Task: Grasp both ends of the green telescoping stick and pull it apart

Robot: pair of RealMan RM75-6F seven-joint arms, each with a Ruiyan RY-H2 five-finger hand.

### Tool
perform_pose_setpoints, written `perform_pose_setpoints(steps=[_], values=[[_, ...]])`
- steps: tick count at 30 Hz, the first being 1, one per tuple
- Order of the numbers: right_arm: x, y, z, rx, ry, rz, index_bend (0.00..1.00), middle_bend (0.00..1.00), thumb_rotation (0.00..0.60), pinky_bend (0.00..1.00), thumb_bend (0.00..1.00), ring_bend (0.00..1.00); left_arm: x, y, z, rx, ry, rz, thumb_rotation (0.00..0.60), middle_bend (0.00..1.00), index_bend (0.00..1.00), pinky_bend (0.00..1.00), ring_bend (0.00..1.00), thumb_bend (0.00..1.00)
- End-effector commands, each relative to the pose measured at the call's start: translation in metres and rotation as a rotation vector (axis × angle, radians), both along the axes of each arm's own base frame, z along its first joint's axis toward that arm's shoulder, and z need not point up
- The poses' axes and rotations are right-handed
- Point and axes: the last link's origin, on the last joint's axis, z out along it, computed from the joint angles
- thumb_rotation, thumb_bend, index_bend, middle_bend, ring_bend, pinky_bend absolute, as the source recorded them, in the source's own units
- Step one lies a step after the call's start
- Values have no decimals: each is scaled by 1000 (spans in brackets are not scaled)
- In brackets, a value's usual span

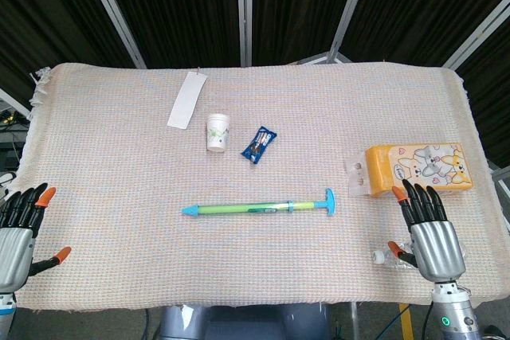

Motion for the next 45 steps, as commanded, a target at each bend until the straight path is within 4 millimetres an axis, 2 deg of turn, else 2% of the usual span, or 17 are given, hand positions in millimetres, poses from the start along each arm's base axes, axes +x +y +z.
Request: perform_pose_setpoints(steps=[1,6,8,9,10,11,12,13,15,16,19,22,28,32,37,45], values=[[-1,0,-1,10,-2,-2,0,0,600,0,0,0,0,0,0,-1,-1,0,600,0,0,0,0,0],[-3,-3,-6,46,3,-13,0,0,600,0,0,0,-1,0,-2,-15,0,3,600,0,0,0,0,0],[-4,-6,-10,67,12,-13,0,111,600,0,0,94,0,1,-2,-17,2,2,600,0,0,0,0,0],[-3,-10,-12,82,16,-9,0,265,600,5,0,254,0,2,-3,-17,7,0,600,0,0,0,0,0],[-1,-14,-14,90,16,-1,0,464,600,92,0,462,0,3,-3,-17,9,1,600,0,0,0,0,0],[1,-20,-17,101,20,11,0,584,600,209,0,594,-1,4,-4,-18,12,3,600,0,0,0,0,0],[4,-28,-22,127,32,28,0,724,600,432,0,739,-1,6,-6,-22,15,8,600,0,0,0,0,0],[6,-35,-25,147,37,40,0,820,600,676,0,834,-2,7,-7,-24,17,12,600,0,0,0,0,0],[14,-52,-34,204,25,57,16,908,600,907,0,925,-3,11,-9,-30,26,22,600,0,0,0,0,0],[18,-59,-38,230,15,61,43,941,600,970,0,960,-4,13,-10,-32,30,28,600,0,0,0,0,0],[29,-84,-54,313,2,62,134,991,600,1000,0,999,-7,19,-14,-36,40,46,600,0,0,0,0,0],[40,-104,-71,397,-12,48,199,1000,600,1000,0,1000,-10,23,-18,-47,50,65,600,0,0,0,0,0],[56,-135,-102,453,-10,34,379,1000,600,1000,0,1000,-18,32,-26,-70,68,102,600,0,0,0,0,0],[60,-143,-118,466,-4,10,423,1000,600,1000,14,1000,-20,35,-29,-78,79,114,600,0,0,0,0,0],[61,-154,-140,465,8,-38,453,1000,600,1000,118,1000,-23,38,-33,-84,90,125,600,0,0,0,0,0],[61,-156,-158,468,31,-69,483,1000,600,1000,231,1000,-24,40,-35,-87,98,133,600,0,0,0,0,0]])
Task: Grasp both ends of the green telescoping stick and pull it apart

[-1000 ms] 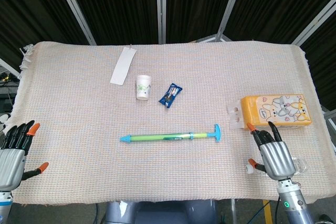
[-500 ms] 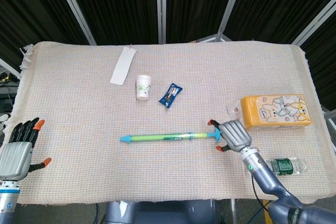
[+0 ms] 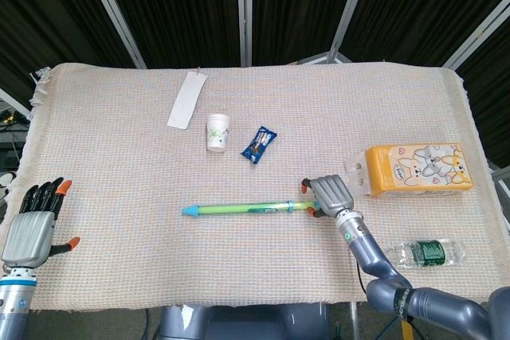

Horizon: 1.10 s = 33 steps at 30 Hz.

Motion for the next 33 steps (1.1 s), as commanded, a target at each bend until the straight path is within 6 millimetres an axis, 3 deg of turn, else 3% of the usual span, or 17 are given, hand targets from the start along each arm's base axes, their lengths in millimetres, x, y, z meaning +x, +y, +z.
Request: perform_pose_setpoints(steps=[1,21,28,33], values=[[0,-1,-4,-1,12,-3,488,1000,600,1000,236,1000,0,0,0,-1,0,1,600,0,0,0,0,0],[-2,1,-8,14,45,-23,498,1000,600,1000,271,1000,1,0,-2,-7,2,-2,600,0,0,0,0,0],[-7,-1,-8,12,63,-38,523,1000,600,1000,338,1000,1,0,-2,-11,3,-2,600,0,0,0,0,0],[-8,0,-7,16,68,-44,595,1000,600,1000,391,1000,0,1,-4,-18,6,-2,600,0,0,0,0,0]])
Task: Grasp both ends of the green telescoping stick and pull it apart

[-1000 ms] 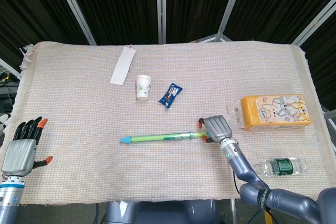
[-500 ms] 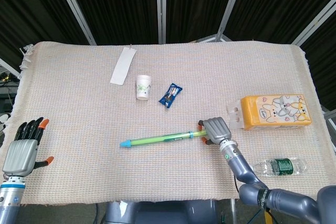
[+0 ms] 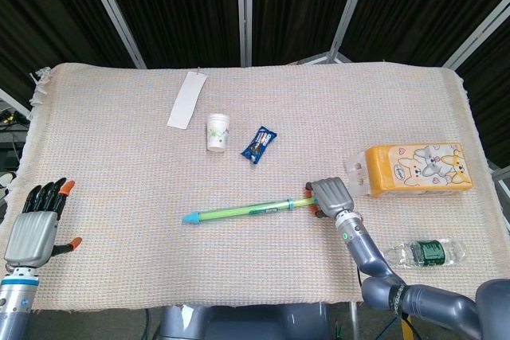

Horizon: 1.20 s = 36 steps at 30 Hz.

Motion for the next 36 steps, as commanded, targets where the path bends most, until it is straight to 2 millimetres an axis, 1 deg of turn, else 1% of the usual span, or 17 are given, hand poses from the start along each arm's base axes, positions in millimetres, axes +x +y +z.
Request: perform_pose_setpoints(steps=[1,2,4,6,8,9,10,12,13,15,17,21,24,28,36], values=[[0,1,1,1,-4,-6,614,1000,600,1000,407,1000,0,1,-1,-6,2,1,600,0,0,0,0,0],[0,2,1,0,-8,-10,623,1000,600,1000,420,1000,0,1,-2,-10,3,1,600,4,0,0,0,0],[0,4,3,-1,-19,-25,642,1000,600,1000,458,1000,1,3,-3,-14,2,-6,600,86,0,8,41,0],[0,8,5,2,-26,-41,651,1000,600,1000,479,1000,4,8,-6,-13,-1,-23,600,263,4,68,179,0],[1,12,6,4,-30,-61,655,1000,600,1000,496,1000,9,15,-11,-17,-7,-57,600,463,52,214,376,0],[1,14,7,6,-34,-72,656,1000,600,1000,500,1000,12,18,-14,-23,-10,-73,600,514,78,274,426,0],[2,16,7,8,-39,-84,656,1000,600,1000,501,1000,15,22,-18,-32,-14,-92,600,578,116,372,489,0],[4,20,9,16,-42,-106,656,1000,600,1000,504,1000,24,31,-29,-62,-35,-133,600,688,177,596,604,0],[6,21,9,19,-43,-112,656,1000,600,1000,505,1000,29,36,-34,-76,-48,-150,600,724,195,677,643,0],[8,23,10,23,-40,-120,656,1000,600,1000,506,1000,38,44,-43,-102,-82,-182,600,823,255,893,749,0],[11,25,11,24,-37,-125,656,1000,600,1000,508,1000,53,54,-56,-133,-129,-223,600,879,298,981,807,0],[16,27,12,24,-44,-147,656,1000,600,1000,519,1000,76,71,-82,-222,-188,-252,600,928,322,1000,856,0],[19,27,13,21,-52,-166,656,1000,600,1000,524,1000,93,80,-102,-323,-242,-244,600,941,328,1000,868,0],[20,25,15,12,-49,-178,656,1000,600,1000,525,1000,113,88,-121,-405,-287,-236,600,943,330,1000,869,0],[19,23,18,2,-54,-200,656,1000,600,1000,527,1000,135,98,-156,-477,-314,-216,600,943,336,1000,869,0]])
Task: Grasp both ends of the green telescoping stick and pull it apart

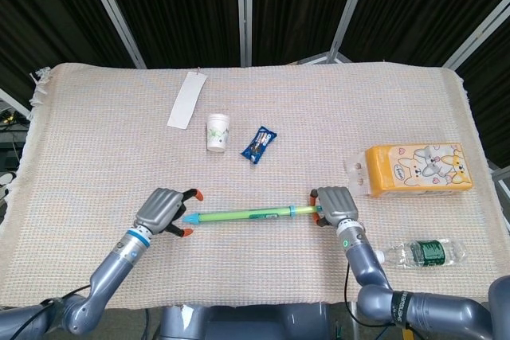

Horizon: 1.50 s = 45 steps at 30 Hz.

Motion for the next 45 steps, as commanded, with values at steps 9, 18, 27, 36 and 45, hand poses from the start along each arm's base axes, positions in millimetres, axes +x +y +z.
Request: perform_pose_setpoints(steps=[9,18,27,36,45], values=[[-3,-2,1,-4,-2,-12,655,1000,600,1000,527,1000,15,17,-40,-81,-13,22,600,943,347,1000,870,0],[-4,-3,1,-7,0,-14,655,1000,600,1000,529,1000,16,25,-58,-111,-9,54,600,943,350,1000,869,0],[-6,-4,2,-11,-2,-18,656,1000,600,1000,532,1000,19,27,-65,-125,-8,65,600,943,412,1000,869,30],[-5,-5,6,-21,-7,-16,656,1000,600,1000,533,1000,23,27,-65,-122,-15,66,600,943,622,1000,869,386],[-4,-5,11,-28,-9,-14,659,1000,600,1000,534,1000,27,27,-61,-104,-15,60,600,943,704,1000,869,502]])
